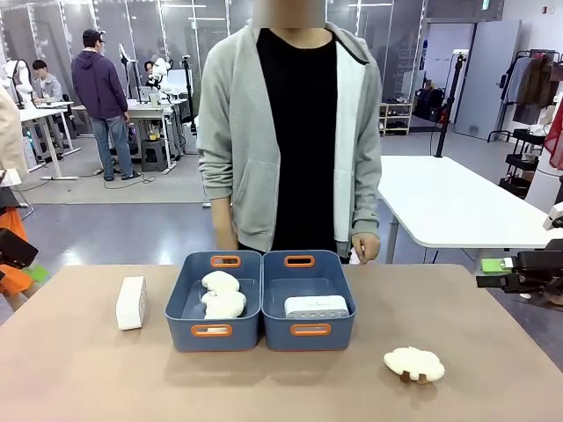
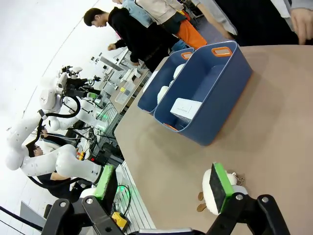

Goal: Sort the digital clocks into the basket.
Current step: Pick up the Digital clock from the table and place it into the empty Plastic storage basket.

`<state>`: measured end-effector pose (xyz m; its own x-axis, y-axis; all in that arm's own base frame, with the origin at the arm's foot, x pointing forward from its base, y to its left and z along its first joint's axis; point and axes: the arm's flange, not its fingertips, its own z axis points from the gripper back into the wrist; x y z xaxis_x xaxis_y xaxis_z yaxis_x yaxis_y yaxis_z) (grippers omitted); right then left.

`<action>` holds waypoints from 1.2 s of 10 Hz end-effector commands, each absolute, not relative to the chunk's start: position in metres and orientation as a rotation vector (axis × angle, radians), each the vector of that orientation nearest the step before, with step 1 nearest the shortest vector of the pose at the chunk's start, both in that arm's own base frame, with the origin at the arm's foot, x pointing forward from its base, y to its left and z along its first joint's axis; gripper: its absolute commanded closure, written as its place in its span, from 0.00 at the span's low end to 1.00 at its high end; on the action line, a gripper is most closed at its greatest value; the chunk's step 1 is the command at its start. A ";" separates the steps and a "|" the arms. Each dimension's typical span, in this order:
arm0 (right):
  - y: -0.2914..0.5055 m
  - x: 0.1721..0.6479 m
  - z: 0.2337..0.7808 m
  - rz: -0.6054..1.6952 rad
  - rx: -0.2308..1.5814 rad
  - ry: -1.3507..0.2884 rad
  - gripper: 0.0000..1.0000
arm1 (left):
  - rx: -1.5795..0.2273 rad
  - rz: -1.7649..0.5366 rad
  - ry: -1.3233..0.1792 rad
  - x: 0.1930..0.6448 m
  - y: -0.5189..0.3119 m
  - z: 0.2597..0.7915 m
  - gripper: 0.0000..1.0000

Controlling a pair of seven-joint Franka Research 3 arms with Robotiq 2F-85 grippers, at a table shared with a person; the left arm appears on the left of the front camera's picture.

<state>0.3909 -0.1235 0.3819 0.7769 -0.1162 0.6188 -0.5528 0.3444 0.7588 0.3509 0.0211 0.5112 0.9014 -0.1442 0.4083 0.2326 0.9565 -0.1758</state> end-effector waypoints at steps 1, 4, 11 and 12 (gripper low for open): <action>-0.125 0.391 0.385 0.305 1.201 -0.631 0.03 | -0.137 0.025 -0.280 0.396 0.000 0.495 0.00; -0.125 0.391 0.385 0.305 1.201 -0.631 0.03 | -0.189 0.158 -0.183 0.463 -0.029 0.478 0.00; -0.125 0.391 0.385 0.305 1.201 -0.631 0.03 | -0.080 0.333 -0.197 0.559 -0.101 0.412 0.00; -0.125 0.391 0.385 0.305 1.201 -0.631 0.03 | -0.050 0.353 -0.191 0.575 -0.104 0.396 0.00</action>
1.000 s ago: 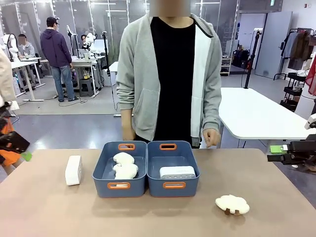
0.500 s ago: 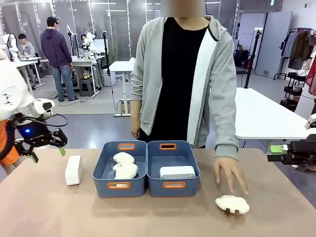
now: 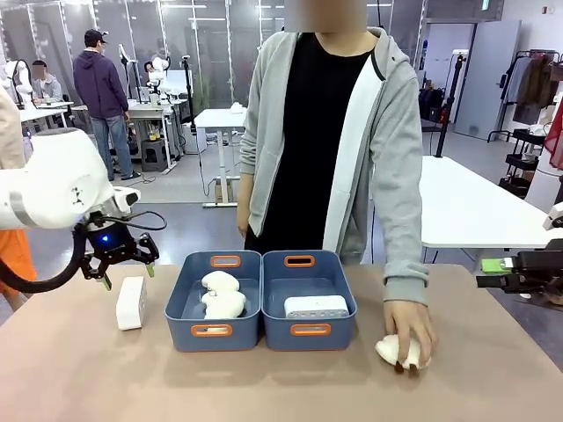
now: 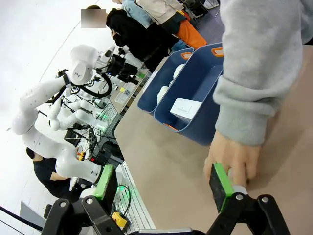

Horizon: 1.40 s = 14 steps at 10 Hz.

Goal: Sort the digital clocks into the basket.
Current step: Pick up the Digital clock from the table and place it into the empty Plastic storage basket.

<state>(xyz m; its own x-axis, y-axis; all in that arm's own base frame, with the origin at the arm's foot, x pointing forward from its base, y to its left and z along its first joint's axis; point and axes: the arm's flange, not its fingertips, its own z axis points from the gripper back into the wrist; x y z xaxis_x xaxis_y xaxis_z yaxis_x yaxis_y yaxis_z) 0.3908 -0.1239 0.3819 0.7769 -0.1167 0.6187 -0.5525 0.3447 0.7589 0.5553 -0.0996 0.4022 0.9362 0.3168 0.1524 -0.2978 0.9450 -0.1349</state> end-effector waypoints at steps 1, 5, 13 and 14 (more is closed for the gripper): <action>-0.125 0.391 0.385 0.305 1.201 -0.631 0.03 | -0.017 0.376 -0.157 0.580 -0.105 0.386 0.00; -0.125 0.391 0.385 0.305 1.201 -0.631 0.03 | -0.006 0.295 -0.071 0.594 -0.106 0.342 0.00; -0.125 0.391 0.385 0.305 1.201 -0.631 0.03 | -0.034 0.218 0.003 0.565 -0.098 0.377 1.00; -0.125 0.391 0.385 0.305 1.201 -0.631 0.03 | -0.100 0.172 -0.044 0.550 -0.094 0.414 1.00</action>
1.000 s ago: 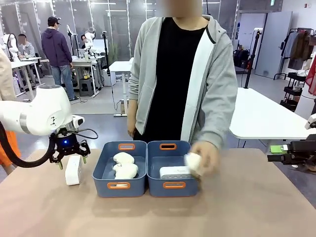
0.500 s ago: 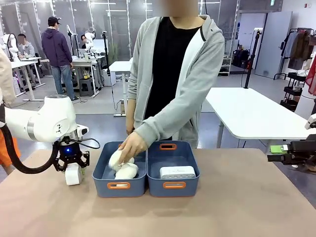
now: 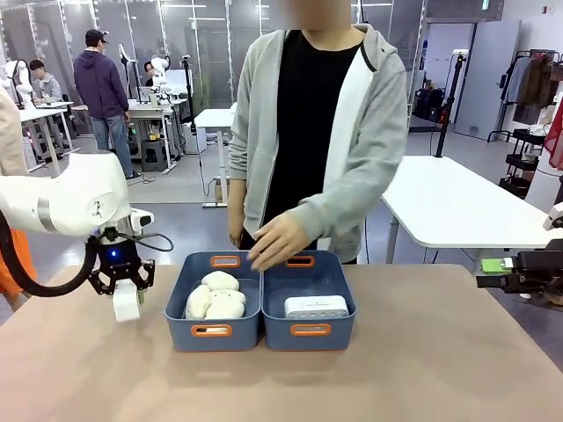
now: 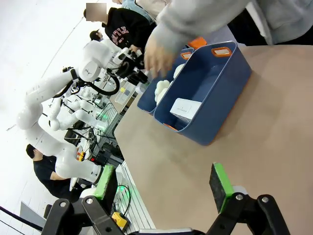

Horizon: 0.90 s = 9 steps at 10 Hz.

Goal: Sort the digital clocks into the basket.
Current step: Pick up the Digital clock from the table and place it into the empty Plastic storage basket.

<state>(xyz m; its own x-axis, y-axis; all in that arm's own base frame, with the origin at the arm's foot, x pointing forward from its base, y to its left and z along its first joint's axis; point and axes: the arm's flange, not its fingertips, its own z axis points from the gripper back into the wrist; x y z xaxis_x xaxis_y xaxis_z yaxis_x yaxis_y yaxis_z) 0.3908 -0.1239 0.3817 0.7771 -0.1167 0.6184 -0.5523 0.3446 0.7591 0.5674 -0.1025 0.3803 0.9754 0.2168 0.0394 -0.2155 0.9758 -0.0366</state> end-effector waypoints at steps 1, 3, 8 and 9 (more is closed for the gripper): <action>-0.125 0.391 0.385 0.305 1.201 -0.631 0.03 | -0.169 0.120 -0.089 0.532 -0.092 0.455 1.00; -0.125 0.391 0.385 0.305 1.201 -0.631 0.03 | -0.332 0.004 -0.049 0.505 -0.109 0.505 1.00; -0.125 0.391 0.385 0.305 1.201 -0.631 0.03 | -0.372 -0.151 -0.159 0.524 -0.265 0.538 1.00; -0.125 0.391 0.385 0.305 1.201 -0.631 0.03 | -0.376 -0.152 -0.143 0.527 -0.302 0.531 1.00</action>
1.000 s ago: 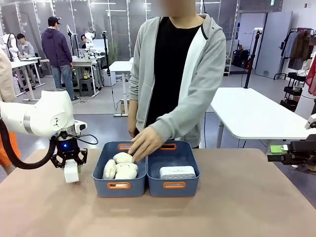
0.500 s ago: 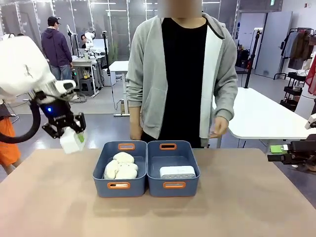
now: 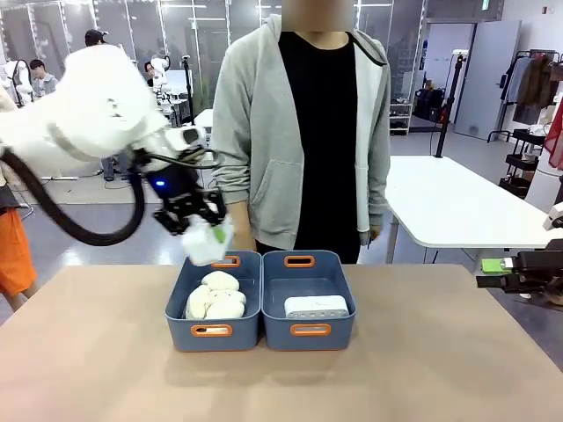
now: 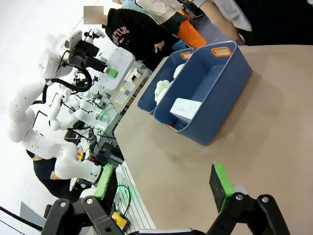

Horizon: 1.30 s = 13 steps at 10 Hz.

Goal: Sort the digital clocks into the basket.
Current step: Pick up the Digital clock from the table and place it into the empty Plastic storage basket.

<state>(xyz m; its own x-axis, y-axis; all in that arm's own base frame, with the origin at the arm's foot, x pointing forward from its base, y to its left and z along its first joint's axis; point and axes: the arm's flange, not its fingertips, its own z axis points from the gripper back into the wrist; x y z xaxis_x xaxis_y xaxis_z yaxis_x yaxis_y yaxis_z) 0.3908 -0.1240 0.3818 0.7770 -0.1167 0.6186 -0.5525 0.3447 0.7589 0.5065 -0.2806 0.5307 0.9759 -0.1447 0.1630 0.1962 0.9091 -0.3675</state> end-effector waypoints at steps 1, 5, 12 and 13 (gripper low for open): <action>-0.125 0.391 0.385 0.305 1.201 -0.631 0.03 | -0.350 -0.121 -0.154 0.532 -0.339 0.529 1.00; -0.125 0.391 0.385 0.305 1.201 -0.631 0.03 | -0.278 -0.004 -0.216 0.590 -0.433 0.484 1.00; -0.125 0.391 0.385 0.305 1.201 -0.631 0.03 | -0.149 0.017 -0.092 0.614 -0.429 0.392 1.00; -0.125 0.391 0.385 0.305 1.201 -0.631 0.03 | -0.139 0.008 -0.083 0.615 -0.427 0.384 1.00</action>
